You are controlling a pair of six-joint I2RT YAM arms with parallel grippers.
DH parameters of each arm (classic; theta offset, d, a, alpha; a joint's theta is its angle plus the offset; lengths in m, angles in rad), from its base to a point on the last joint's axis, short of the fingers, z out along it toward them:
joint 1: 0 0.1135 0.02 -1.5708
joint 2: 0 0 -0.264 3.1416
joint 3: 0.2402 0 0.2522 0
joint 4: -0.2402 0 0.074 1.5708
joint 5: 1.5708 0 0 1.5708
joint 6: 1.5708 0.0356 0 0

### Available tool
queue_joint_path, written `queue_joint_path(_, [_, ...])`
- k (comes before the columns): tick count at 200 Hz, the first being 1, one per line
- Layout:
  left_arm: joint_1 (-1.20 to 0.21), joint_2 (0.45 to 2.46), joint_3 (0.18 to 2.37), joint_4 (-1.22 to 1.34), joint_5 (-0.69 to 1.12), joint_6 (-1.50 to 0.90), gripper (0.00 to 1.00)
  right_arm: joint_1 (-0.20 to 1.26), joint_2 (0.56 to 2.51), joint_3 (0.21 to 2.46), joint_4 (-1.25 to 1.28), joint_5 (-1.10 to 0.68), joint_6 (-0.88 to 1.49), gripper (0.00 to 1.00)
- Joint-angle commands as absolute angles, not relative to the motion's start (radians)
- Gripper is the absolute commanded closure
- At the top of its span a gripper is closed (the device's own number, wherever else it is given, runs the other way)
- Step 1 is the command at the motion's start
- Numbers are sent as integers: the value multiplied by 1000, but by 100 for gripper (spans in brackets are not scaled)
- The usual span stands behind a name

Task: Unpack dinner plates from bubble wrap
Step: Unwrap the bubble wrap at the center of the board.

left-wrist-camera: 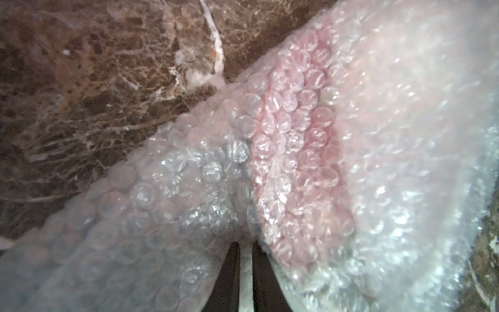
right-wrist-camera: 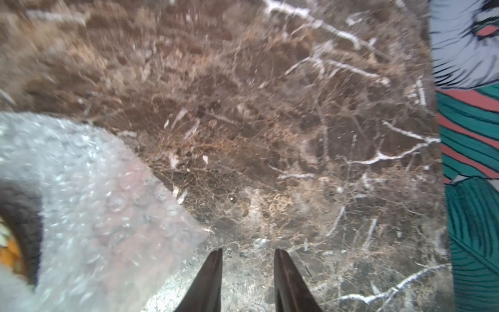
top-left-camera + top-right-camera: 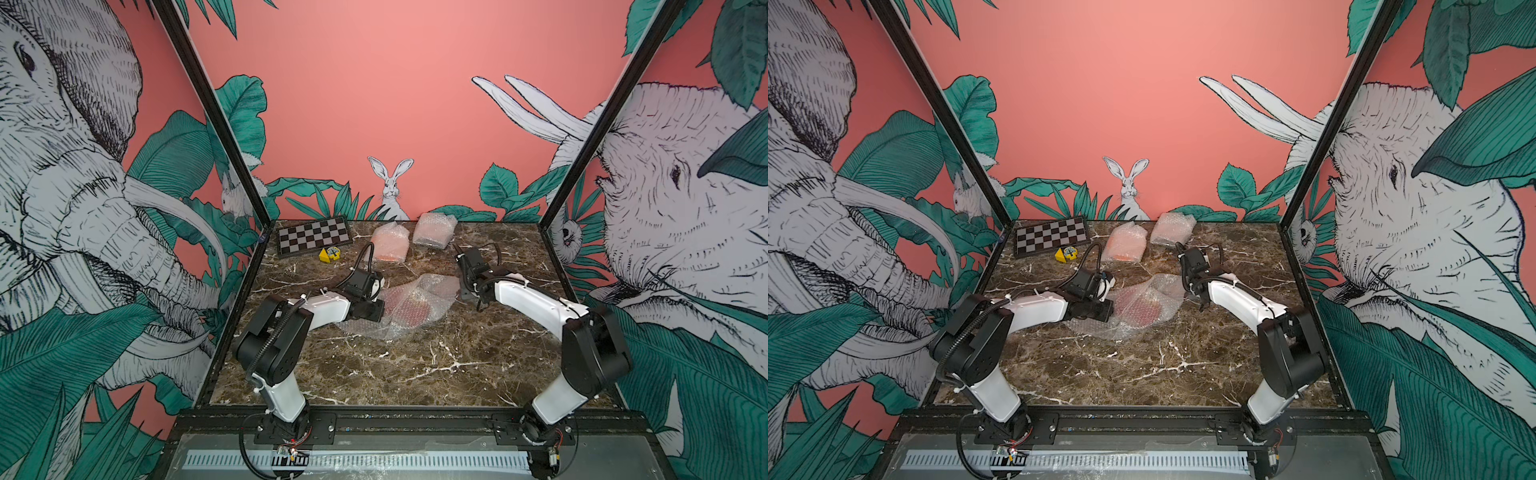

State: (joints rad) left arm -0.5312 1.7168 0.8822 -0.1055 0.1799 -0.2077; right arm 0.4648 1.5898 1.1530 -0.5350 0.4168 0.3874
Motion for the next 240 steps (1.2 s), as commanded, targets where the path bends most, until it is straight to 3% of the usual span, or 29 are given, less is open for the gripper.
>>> queue_joint_path(1, [-529,1723,881,-136,188,-195,85,462,1513,1146,-505,419,364,63])
queue_joint_path(63, [-529,1721,881,-138,186,-195,86,464,1466,1121,-329,-89,270,61])
queue_joint_path(101, [-529,1721,883,-141,186,-195,86,470,1550,1129,-310,-245,275,61])
queue_joint_path(240, [-529,1715,891,-154,238,-180,85,468,1745,1149,-385,-73,300,60])
